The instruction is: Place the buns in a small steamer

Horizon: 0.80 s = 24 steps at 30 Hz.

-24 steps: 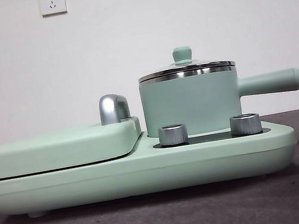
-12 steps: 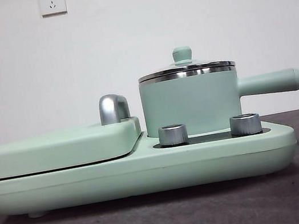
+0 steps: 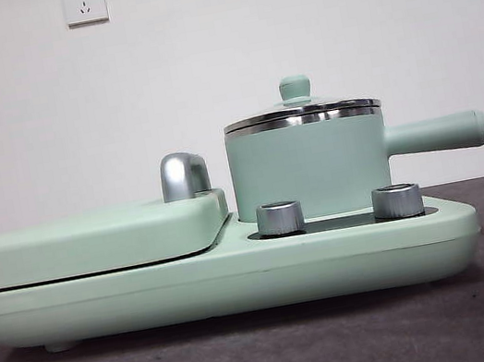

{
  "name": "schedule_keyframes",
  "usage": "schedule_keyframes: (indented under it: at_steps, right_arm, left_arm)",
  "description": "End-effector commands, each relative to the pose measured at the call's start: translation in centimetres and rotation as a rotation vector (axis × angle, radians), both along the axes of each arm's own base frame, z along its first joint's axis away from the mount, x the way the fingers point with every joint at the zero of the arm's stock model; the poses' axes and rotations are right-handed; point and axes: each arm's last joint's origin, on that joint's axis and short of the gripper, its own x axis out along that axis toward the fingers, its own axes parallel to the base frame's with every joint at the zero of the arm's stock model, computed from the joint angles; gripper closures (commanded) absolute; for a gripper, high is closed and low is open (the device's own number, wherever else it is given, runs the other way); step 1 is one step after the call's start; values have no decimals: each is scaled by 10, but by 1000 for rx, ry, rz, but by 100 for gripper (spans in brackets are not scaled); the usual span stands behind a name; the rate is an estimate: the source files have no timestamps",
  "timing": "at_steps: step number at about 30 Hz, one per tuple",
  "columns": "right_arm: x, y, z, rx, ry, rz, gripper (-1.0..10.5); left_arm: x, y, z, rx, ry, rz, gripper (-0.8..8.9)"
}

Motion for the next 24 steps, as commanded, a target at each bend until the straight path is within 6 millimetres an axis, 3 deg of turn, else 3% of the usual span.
schedule_keyframes:
  at_steps: [1,24]
  right_arm:
    - [0,0,0,-5,-8,-3,932]
    - [0,-2,0,-5,-8,-20,932]
  left_arm:
    - [1,0,-7,8,24,6,807]
    - [1,0,-7,8,24,6,807]
